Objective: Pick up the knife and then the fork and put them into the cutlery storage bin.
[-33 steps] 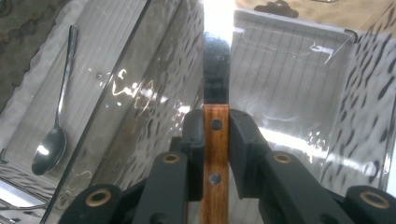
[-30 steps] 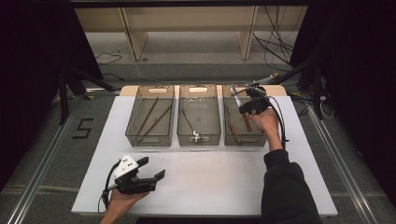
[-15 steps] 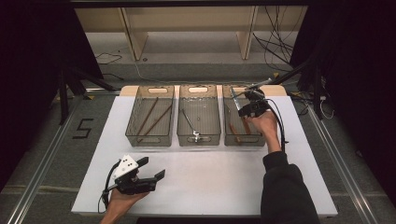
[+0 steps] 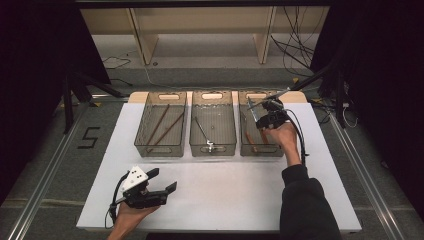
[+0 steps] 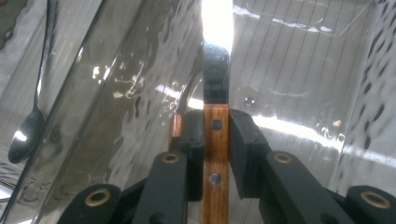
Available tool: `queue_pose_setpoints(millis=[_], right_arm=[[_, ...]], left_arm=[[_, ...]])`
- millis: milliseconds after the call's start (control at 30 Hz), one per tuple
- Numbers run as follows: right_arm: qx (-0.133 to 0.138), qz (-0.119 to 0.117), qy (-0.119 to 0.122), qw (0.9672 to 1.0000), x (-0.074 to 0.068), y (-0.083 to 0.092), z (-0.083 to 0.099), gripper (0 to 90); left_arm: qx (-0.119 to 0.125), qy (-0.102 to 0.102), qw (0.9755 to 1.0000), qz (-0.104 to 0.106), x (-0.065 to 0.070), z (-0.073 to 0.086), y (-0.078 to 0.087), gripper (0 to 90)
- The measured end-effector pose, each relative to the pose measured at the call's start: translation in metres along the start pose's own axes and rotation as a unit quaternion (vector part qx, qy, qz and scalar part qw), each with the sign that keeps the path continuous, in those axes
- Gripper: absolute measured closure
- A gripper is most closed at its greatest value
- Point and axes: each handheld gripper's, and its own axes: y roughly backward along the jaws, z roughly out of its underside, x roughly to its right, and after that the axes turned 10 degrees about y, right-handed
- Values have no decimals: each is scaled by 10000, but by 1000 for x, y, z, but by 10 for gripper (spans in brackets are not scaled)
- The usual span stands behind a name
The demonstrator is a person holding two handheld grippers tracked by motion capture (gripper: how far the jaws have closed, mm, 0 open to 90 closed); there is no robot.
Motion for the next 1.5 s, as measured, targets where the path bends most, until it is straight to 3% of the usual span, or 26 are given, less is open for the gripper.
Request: queue_pose_setpoints(millis=[267, 333, 600, 867, 1100, 1267, 1500], right_arm=[[-32, -57, 9, 10000, -2, -3, 0, 756], [-29, -152, -62, 9999, -3, -3, -1, 677], [41, -269, 102, 9996, -6, 3, -2, 631], [329, -432, 223, 9983, -15, 14, 4, 494], [771, -602, 464, 9941, -31, 32, 18, 422], [1115, -746, 621, 9890, -44, 44, 34, 384], [1378, -938, 863, 9822, -63, 58, 57, 347]], left_arm=[[6, 6, 10000, 2, 0, 0, 0, 170], [6, 5, 10000, 2, 0, 0, 0, 169], [0, -9, 10000, 2, 0, 0, 0, 169], [-6, 1, 10000, 5, 0, 0, 0, 169], [-22, 0, 10000, 8, 0, 0, -1, 169], [-16, -6, 10000, 6, 0, 0, 0, 169], [-28, -2, 10000, 1, 0, 0, -1, 169]])
